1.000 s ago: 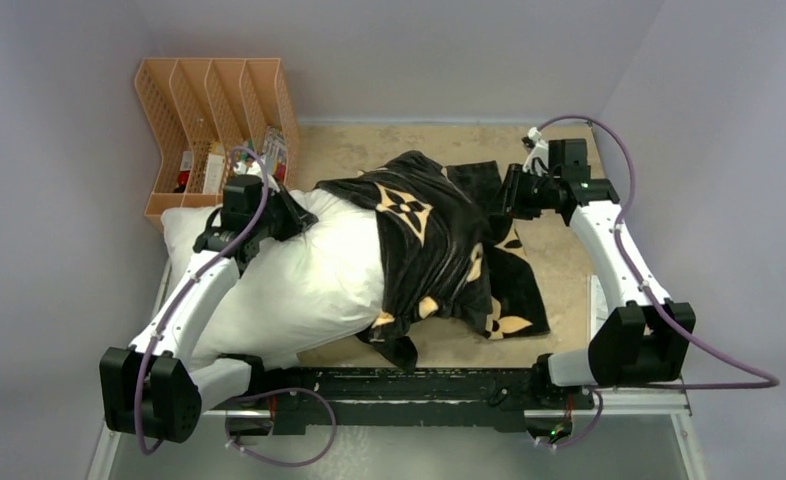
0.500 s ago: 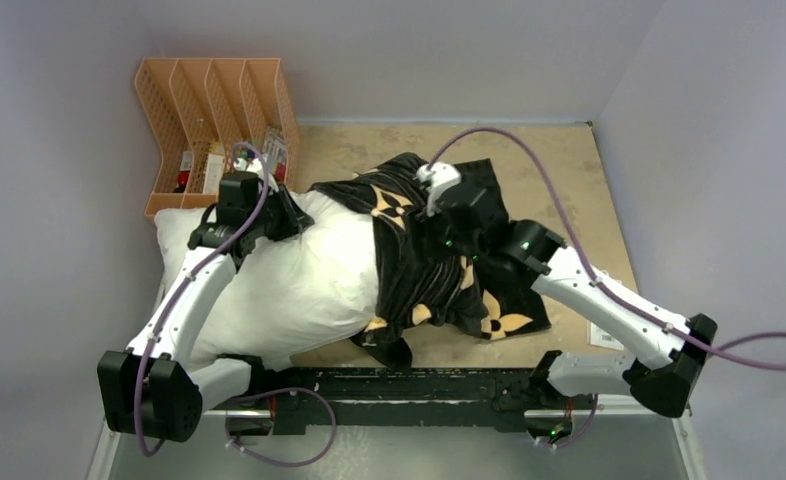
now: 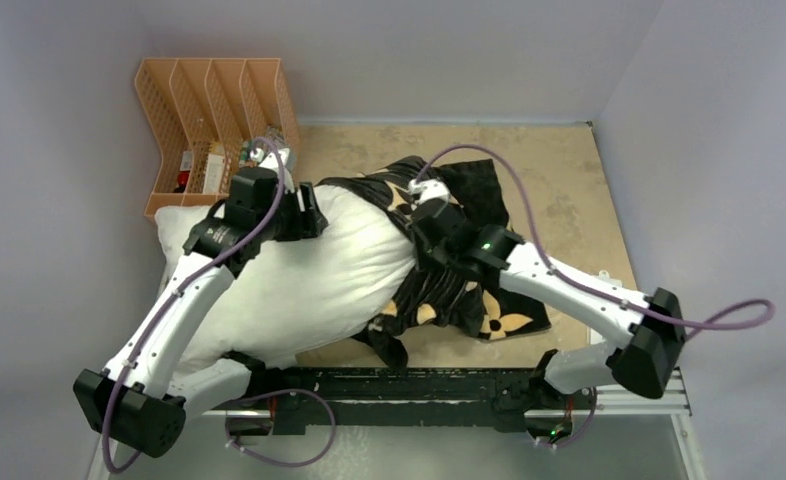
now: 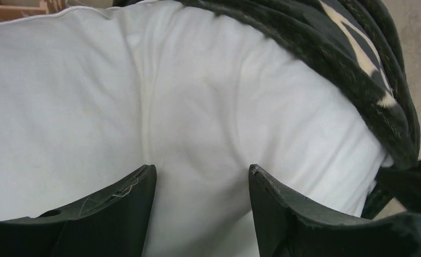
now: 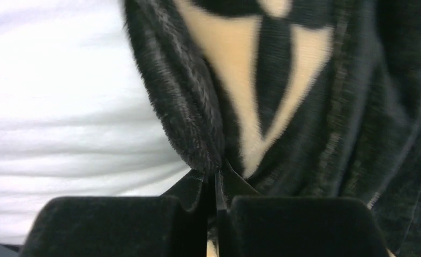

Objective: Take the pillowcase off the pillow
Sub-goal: Remove the pillow from the pillowcase.

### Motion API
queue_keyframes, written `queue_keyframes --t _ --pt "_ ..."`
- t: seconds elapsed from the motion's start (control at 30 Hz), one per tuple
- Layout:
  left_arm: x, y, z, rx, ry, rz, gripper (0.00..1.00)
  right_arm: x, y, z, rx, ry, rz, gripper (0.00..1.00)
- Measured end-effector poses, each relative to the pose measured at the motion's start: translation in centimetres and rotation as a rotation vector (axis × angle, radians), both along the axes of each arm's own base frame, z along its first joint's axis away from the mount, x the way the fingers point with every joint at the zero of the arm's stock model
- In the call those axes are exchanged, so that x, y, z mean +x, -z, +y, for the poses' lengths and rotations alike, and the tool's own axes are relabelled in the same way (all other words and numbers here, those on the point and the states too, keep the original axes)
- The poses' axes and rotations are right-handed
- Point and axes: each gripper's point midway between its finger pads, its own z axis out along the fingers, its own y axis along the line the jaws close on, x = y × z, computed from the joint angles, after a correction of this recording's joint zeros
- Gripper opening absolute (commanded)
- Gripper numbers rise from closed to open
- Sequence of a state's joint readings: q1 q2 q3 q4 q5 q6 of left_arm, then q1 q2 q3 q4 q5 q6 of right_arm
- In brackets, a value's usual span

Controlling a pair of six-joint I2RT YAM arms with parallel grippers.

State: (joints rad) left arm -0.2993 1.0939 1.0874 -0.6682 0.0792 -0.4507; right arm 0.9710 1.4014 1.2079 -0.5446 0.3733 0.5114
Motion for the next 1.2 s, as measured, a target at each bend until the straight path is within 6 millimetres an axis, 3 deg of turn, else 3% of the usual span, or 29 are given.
queue_keyframes --t 0.17,0.33,0.5,0.57,0.6,0.67,0.7,0.83,0.93,1.03,1.2 --pt "-2.3 -2.3 -2.1 0.086 0.075 -0.085 0.71 2.5 -2.5 -3.5 0.155 0.085 0.01 0.0" --pt "-5.1 -3.3 -6.3 0.142 0.242 -0.15 0.75 3.1 -2.0 -4.3 0.2 0.116 0.071 0.0" --pt "-8.2 0.1 -13.2 0.298 0.482 -0.123 0.79 3.2 -1.4 -4.7 0.216 0.138 0.096 0.0" --pt "-8.5 2.2 -14.8 0.385 0.537 -0.104 0.8 3.2 -0.9 -4.9 0.22 0.15 0.105 0.0" --pt "-8.4 3.0 -15.1 0.422 0.544 -0.094 0.73 3.1 -0.7 -5.1 0.225 0.158 0.111 0.0" --pt "-7.5 4.3 -15.4 0.488 0.537 -0.081 0.19 3.2 -0.4 -5.5 0.242 0.175 0.116 0.0" --pt "-7.0 4.7 -15.3 0.52 0.518 -0.077 0.0 3.2 -0.3 -5.7 0.253 0.184 0.116 0.0" --pt "-4.9 5.3 -14.5 0.6 0.39 -0.089 0.0 4.2 0.0 -7.6 0.28 0.255 0.113 0.0" --pt "-3.4 5.3 -13.1 0.526 0.274 -0.073 0.0 5.0 0.6 -9.2 0.289 0.317 0.116 0.0" --pt "-2.0 3.7 -10.8 0.405 0.145 -0.064 0.0 5.7 0.5 -10.4 0.302 0.353 0.096 0.0" --pt "-2.0 1.9 -9.7 0.296 0.08 -0.055 0.0 6.3 -1.1 -12.8 0.355 0.382 0.052 0.0"
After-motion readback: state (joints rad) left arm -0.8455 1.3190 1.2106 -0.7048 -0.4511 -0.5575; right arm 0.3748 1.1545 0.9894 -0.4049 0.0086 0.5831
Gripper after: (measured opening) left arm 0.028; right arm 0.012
